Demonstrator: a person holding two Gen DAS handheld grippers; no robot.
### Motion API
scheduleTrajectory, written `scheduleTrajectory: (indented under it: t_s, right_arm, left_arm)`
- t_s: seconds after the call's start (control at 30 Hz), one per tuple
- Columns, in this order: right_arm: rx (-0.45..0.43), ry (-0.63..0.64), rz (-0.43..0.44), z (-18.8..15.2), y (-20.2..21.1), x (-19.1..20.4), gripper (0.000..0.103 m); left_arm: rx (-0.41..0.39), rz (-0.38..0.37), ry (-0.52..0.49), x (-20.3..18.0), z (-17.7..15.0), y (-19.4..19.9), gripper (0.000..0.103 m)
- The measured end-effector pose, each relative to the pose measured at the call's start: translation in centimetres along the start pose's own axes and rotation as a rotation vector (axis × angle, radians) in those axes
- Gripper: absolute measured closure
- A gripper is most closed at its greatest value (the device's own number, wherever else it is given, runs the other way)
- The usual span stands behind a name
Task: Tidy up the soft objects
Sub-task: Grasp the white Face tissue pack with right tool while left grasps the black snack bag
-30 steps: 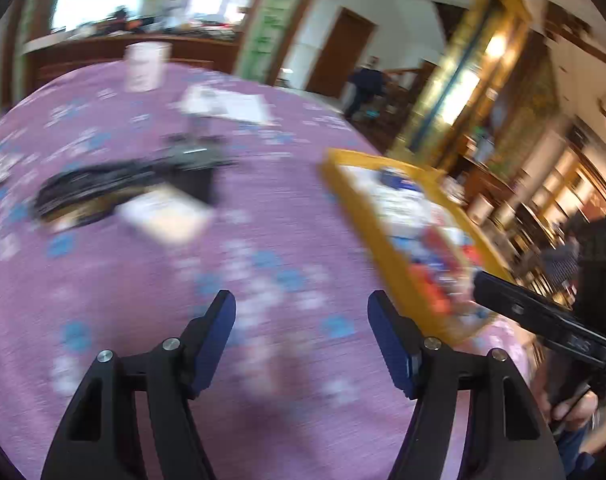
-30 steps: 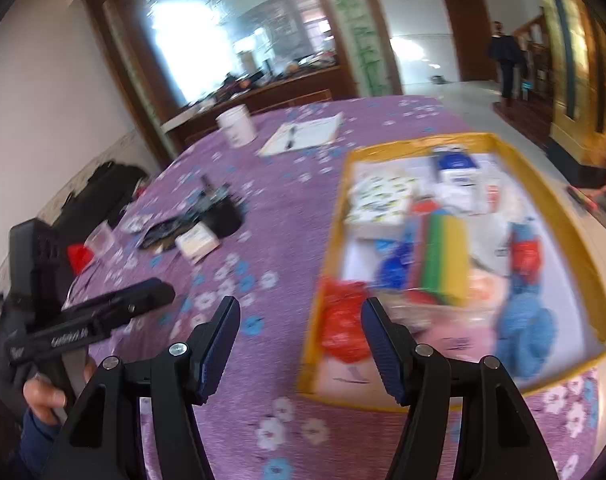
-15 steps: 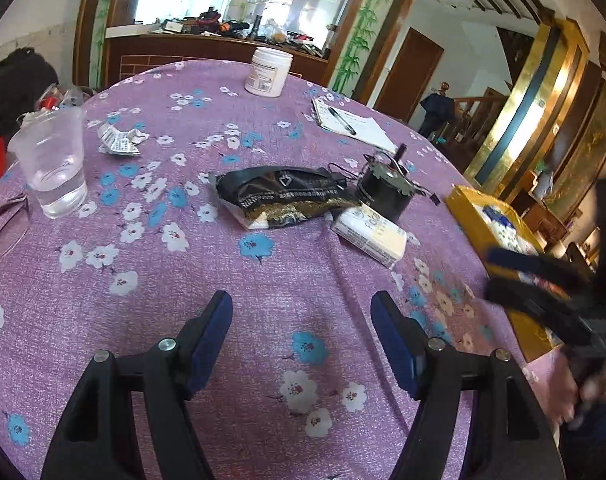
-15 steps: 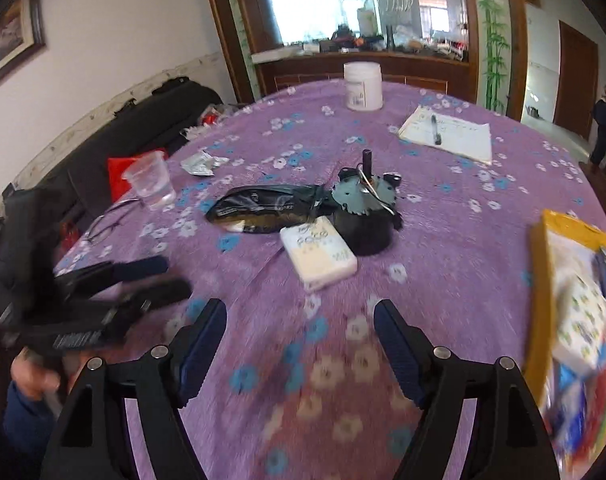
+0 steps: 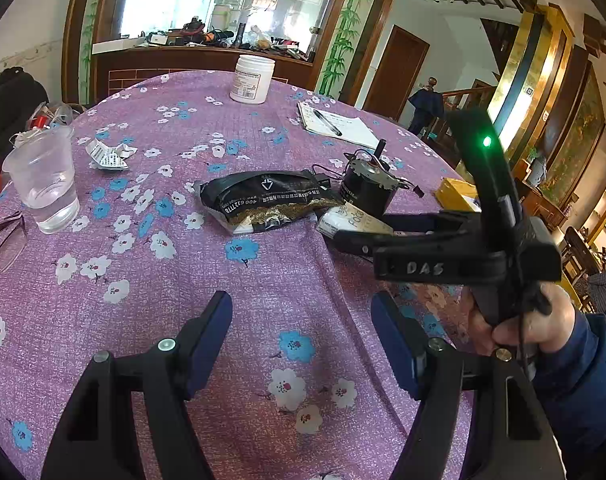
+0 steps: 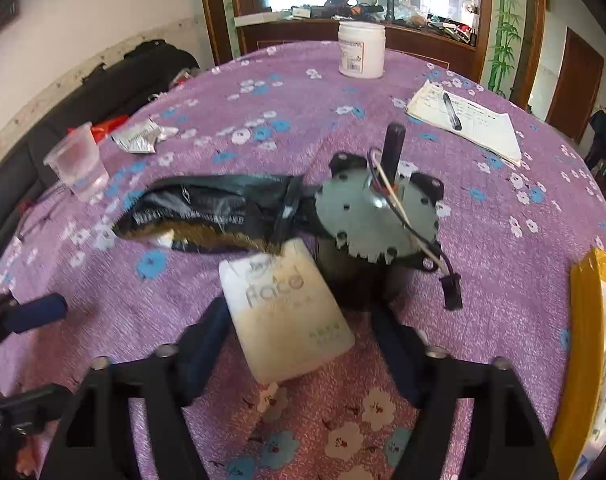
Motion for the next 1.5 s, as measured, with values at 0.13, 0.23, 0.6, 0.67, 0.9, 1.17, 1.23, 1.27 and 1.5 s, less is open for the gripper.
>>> scheduleTrajectory:
  t_s: [0.13,0.23,0.6,0.67,0.9,1.17,1.23,1.27,1.5]
  right_arm:
    - [-0.001,-0.043,0.038,-2.0,2.3,-0.1,0.050]
    - [-0.006,-0.105,0.064,-4.5,4.6,-0.9,0.050]
    - [-0.005,-0.307,0.199,-7.9,5.3,-4.7,0.050]
    - [-0.006,-0.317,0.211,-7.9,5.3,-4.7,0.050]
    - [-0.006,-0.339,0.238,-8.0,5.3,-5.0,0.049]
    - [-0.006,-0.336,0.236,-7.9,5.3,-5.0,0.049]
    - [-0.006,-0.337,0.236,-8.0,5.3,-5.0,0.049]
    - [-0.006,-0.338,0.238,-8.0,5.3,-5.0,0.049]
    - [-0.007,-0.345,0.246,-8.0,5.3,-5.1,0.049]
  left_arm:
    - [-0.005,-0.003,0.009,0.1,0.1,0.1,0.031]
    - [-0.009,0.002,0.009,0.0,0.1,0.3,0.028]
    - [0.018,0.017,-0.035,1.4,10.5,-2.2,0.006]
    - [0.015,0.041,-0.012,3.7,12.2,-4.7,0.006]
    - [0.143,-0.091,0.173,7.8,11.0,-10.6,0.006]
    - [0.227,-0.218,0.139,3.5,7.2,-8.5,0.006]
    - [0.210,-0.098,0.125,3.7,7.5,-8.5,0.006]
    - [0.206,-0.076,0.144,4.1,7.6,-8.6,0.006]
    - [0.220,0.101,0.091,4.4,7.2,-10.2,0.064]
Point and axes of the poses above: each gripper's, at about its wrist camera, not at the fingertips, and y roughly against the way its jaws point, x to its left, z to its top, the point moved 5 cm from there along -y, roughly the way its jaws point, and after that the axes turned 13 degrees about -z, right-handed, at the moved point
